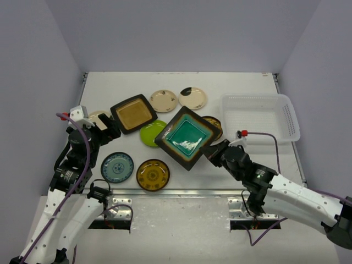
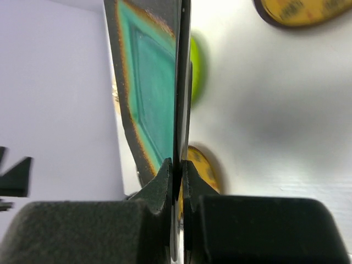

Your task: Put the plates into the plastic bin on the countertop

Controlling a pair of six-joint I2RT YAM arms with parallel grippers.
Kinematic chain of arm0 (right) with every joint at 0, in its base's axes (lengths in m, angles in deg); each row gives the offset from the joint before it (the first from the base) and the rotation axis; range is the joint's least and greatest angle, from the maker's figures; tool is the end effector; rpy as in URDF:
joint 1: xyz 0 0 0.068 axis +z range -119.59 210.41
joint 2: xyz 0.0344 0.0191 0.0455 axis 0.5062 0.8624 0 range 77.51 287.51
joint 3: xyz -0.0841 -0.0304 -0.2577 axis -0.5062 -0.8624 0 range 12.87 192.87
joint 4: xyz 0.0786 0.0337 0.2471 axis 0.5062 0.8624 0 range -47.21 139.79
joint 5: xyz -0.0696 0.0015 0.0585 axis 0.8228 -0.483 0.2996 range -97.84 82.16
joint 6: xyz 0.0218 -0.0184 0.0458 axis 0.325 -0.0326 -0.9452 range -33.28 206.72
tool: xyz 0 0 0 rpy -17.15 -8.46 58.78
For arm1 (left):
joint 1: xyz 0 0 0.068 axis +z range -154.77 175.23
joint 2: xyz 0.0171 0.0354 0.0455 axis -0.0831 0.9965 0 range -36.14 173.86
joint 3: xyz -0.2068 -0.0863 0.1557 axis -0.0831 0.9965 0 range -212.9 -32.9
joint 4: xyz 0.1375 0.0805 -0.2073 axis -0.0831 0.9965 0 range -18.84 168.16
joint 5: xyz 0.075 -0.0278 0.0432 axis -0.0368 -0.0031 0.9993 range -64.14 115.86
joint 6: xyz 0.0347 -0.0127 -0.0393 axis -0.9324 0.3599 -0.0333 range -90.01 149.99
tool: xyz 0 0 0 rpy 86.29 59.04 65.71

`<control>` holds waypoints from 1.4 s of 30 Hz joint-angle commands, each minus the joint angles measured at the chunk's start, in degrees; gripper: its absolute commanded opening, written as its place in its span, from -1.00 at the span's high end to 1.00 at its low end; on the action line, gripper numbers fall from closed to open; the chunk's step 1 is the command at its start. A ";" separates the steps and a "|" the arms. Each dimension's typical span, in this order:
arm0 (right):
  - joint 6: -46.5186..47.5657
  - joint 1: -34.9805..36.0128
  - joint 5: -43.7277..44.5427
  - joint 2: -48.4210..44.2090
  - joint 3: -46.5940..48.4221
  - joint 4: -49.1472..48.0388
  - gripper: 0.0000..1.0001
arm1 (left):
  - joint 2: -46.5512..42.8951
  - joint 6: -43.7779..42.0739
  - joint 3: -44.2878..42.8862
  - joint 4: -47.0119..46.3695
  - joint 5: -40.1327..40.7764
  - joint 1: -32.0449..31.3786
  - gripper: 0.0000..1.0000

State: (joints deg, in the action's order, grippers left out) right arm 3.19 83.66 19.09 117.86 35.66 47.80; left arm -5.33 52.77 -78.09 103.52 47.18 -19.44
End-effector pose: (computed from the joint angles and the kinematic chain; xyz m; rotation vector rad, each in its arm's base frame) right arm 0.1135 0.1252 0.2271 0.8584 1.9087 1.0999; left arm 0.1169 -0.0173 0.3346 -0.3826 1.8240 -0.1018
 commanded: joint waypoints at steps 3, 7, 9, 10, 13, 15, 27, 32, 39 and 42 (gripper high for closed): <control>-2.67 -16.20 0.61 3.30 14.63 -8.18 1.00 | -0.66 -0.37 0.01 -2.40 -0.32 -0.53 -1.00; -8.40 -30.93 -3.74 6.19 17.10 -5.18 1.00 | -1.10 -0.29 0.06 -2.22 0.08 -0.53 -1.00; -9.54 -36.10 -3.84 5.59 18.25 -3.70 1.00 | -1.41 -0.21 0.18 -2.30 0.12 -0.53 -1.00; -9.83 -38.04 -3.34 5.46 18.90 -2.62 1.00 | -1.46 -0.27 0.19 -2.38 0.06 -0.53 -1.00; -12.76 -46.37 -4.96 7.12 20.79 2.57 1.00 | -1.21 -0.41 0.22 -2.48 -0.68 -0.53 -1.00; -14.73 -50.99 -6.36 8.04 20.63 3.34 1.00 | -1.02 -0.46 0.10 -2.55 -0.99 -0.53 -1.00; -12.90 -65.44 -17.26 20.32 21.95 2.59 1.00 | -1.63 -0.37 0.36 -2.49 -0.53 -0.62 -1.00; -10.34 -66.35 -17.27 23.28 22.30 1.77 1.00 | -1.37 -0.37 0.36 -2.48 -0.41 -0.62 -1.00; -5.24 -67.05 -20.97 29.86 22.47 -1.96 0.82 | -1.37 -0.29 0.28 -2.39 -0.23 -0.61 -1.00; -3.65 -67.05 -20.73 30.21 21.84 -2.37 0.56 | -1.13 -0.29 0.35 -2.40 -0.23 -0.62 -1.00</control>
State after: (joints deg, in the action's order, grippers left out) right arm -2.66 16.98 -0.34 149.29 52.80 57.51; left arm -6.62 52.77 -77.87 103.51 46.79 -19.49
